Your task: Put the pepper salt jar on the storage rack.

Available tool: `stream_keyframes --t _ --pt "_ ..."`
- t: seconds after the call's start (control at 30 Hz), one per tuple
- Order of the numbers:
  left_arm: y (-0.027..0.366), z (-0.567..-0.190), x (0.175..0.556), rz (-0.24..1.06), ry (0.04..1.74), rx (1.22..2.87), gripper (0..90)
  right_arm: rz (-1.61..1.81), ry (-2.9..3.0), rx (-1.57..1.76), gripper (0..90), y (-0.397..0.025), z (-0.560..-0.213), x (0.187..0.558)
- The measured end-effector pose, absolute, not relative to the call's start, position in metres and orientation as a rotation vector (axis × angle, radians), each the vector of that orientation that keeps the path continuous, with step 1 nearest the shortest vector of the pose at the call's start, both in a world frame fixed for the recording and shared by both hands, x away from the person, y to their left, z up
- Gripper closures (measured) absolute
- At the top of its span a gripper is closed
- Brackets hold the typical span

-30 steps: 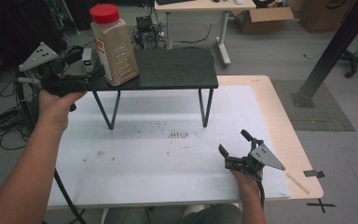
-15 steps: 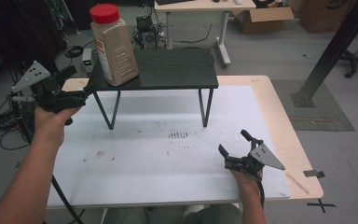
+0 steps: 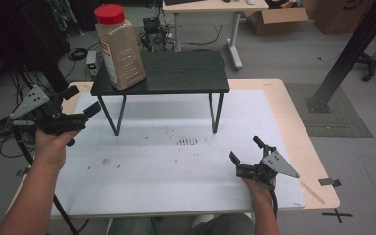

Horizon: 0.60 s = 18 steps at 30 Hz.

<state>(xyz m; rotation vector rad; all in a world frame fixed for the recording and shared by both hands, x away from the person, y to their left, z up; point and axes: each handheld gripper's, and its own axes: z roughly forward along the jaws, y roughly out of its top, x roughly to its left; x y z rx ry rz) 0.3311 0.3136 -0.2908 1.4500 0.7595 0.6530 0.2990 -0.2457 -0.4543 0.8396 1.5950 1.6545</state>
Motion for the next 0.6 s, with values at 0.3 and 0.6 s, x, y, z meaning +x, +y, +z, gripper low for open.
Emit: stream_keyframes --t 0.3,0.6 --pt "0.312 -0.314 0.323 0.647 0.746 1.46 0.2 1.658 1.591 0.84 0.0 -0.246 -0.454 0.299" --pt "0.309 -0.335 0.319 0.629 0.729 1.458 0.3 1.659 1.59 0.84 0.0 -0.246 -0.454 0.299"
